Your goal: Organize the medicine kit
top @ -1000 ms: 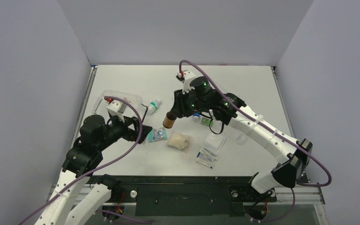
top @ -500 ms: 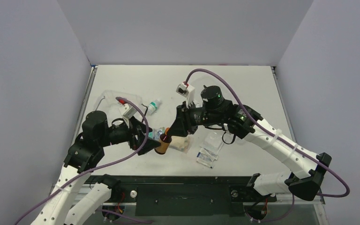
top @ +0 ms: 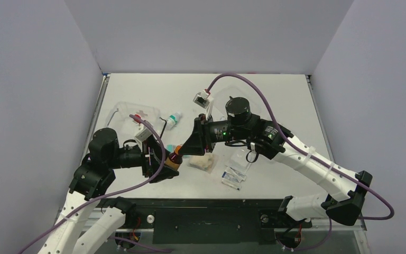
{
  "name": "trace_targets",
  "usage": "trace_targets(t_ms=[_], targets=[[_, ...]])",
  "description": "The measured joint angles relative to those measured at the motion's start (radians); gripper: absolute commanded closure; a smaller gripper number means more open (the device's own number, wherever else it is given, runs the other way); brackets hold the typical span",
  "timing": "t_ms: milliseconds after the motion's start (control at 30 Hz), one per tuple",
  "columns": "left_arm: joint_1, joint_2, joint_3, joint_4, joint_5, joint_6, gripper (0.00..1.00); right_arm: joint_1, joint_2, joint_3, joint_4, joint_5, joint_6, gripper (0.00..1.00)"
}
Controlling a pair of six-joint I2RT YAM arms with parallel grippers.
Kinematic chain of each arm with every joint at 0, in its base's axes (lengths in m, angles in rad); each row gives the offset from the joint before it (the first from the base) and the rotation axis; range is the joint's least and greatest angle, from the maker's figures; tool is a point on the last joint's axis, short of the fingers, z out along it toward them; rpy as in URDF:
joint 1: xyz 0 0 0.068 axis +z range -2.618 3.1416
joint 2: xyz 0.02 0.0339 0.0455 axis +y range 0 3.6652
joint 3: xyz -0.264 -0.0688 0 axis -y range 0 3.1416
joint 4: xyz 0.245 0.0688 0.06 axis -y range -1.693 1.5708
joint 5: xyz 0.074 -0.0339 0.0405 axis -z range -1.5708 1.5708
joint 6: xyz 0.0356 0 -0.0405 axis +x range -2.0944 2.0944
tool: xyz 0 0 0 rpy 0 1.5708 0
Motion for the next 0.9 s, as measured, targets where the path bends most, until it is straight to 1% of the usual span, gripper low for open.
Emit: trace_targets(t_ms=[33,133,200,233,267,300,333,367,400,433,467,567,633,667,700,767,900], targets=[[0.000,-0.004,0.000,0.000,0.009,0.001,0.36,0.000,0.000,0.000,0.004,0.000,0.002,1.00],[0.000,-0.010,0.000,0.000,0.020,-0.001,0.42,0.000,0.000,-0.003,0.014,0.001,0.005,1.00],[0.000,-0.012,0.000,0.000,0.025,-0.002,0.52,0.000,-0.001,-0.009,0.019,0.002,0.006,1.00],[0.000,-0.013,0.000,0.000,0.027,-0.004,0.55,0.000,-0.001,-0.014,0.020,0.003,0.008,1.00],[0.000,-0.013,0.000,-0.001,0.027,-0.004,0.62,0.000,-0.001,-0.019,0.021,0.003,0.008,1.00],[0.000,-0.013,0.000,-0.007,0.025,-0.004,0.65,0.000,-0.001,-0.023,0.023,0.002,0.012,1.00],[0.000,-0.012,0.000,-0.011,0.026,-0.005,0.74,0.000,-0.002,-0.025,0.024,0.004,0.013,1.00],[0.000,-0.012,0.000,-0.013,0.026,-0.006,0.78,0.000,-0.002,-0.026,0.024,0.004,0.014,1.00],[0.000,-0.013,0.000,-0.014,0.026,-0.005,0.90,0.000,-0.003,-0.029,0.026,0.004,0.016,1.00],[0.000,-0.013,0.000,-0.017,0.026,-0.005,0.96,0.000,-0.003,-0.032,0.030,0.005,0.017,1.00],[0.000,-0.013,0.000,-0.021,0.025,-0.005,1.00,0.000,-0.003,-0.036,0.034,0.005,0.018,1.00],[0.000,-0.013,0.000,-0.028,0.019,-0.002,1.00,0.000,-0.003,-0.042,0.040,0.008,0.020,1.00],[0.000,-0.013,0.000,-0.031,0.012,0.002,1.00,0.000,-0.003,-0.042,0.040,0.013,0.020,0.87],[0.000,-0.014,0.000,-0.031,0.009,0.003,1.00,0.000,-0.003,-0.042,0.040,0.014,0.021,0.75],[0.000,-0.014,0.000,-0.031,0.001,0.004,1.00,0.000,-0.003,-0.042,0.040,0.020,0.020,0.65],[-0.001,-0.014,0.000,-0.032,-0.020,0.010,1.00,0.000,-0.003,-0.042,0.037,0.036,0.015,0.57],[0.000,-0.008,0.012,-0.076,-0.142,0.030,1.00,-0.023,-0.023,-0.042,-0.017,0.077,-0.003,0.50]])
